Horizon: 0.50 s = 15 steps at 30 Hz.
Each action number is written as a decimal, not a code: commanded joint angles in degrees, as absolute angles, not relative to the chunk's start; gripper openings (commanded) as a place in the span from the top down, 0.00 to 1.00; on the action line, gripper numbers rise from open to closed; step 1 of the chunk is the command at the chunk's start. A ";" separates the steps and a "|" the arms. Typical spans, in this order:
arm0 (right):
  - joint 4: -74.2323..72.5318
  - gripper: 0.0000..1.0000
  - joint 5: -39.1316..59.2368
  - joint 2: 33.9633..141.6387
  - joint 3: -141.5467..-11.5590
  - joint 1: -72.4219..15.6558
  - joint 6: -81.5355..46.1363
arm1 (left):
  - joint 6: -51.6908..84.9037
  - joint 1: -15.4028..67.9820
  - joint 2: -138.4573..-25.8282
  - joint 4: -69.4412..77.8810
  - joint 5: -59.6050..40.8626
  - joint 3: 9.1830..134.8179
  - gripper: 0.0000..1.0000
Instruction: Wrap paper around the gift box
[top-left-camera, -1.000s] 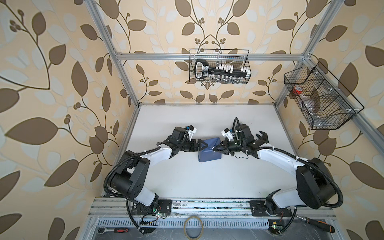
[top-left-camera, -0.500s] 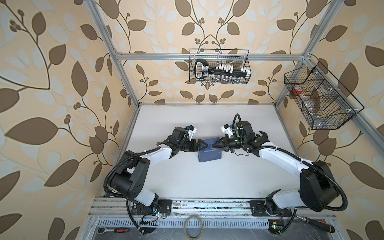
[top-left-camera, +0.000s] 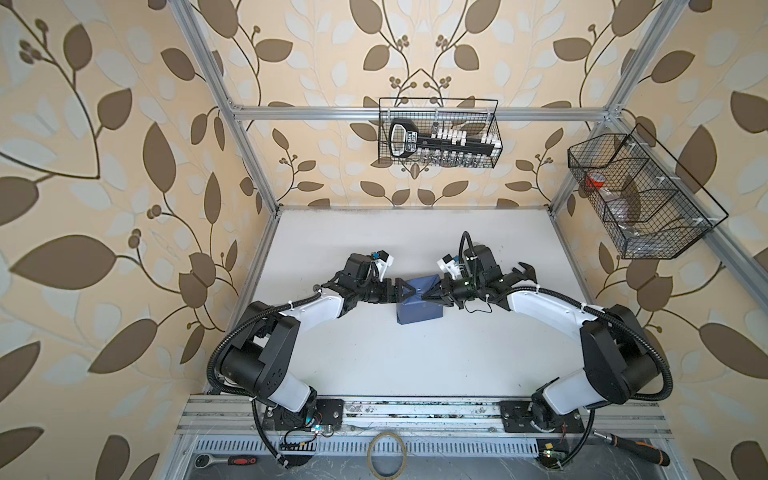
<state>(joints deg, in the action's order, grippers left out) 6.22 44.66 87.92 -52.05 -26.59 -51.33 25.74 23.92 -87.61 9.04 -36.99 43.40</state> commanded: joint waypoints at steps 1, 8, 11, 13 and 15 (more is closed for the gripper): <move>8.12 1.00 43.26 89.27 -50.48 -26.13 -49.34 | 23.29 23.73 -87.90 1.14 -30.76 42.36 0.10; 9.96 1.00 42.19 90.08 -49.65 -26.11 -47.88 | 24.01 23.73 -86.51 1.56 -31.09 42.53 0.08; 10.77 1.00 41.75 90.31 -49.30 -26.10 -47.38 | 24.51 23.73 -85.68 1.67 -31.29 43.21 0.07; 11.24 1.00 41.57 90.35 -49.27 -26.10 -46.99 | 24.77 23.73 -84.98 1.67 -31.46 43.75 0.06; 11.42 1.00 41.33 90.43 -49.21 -26.03 -46.92 | 25.11 23.75 -84.17 1.91 -31.55 44.16 0.05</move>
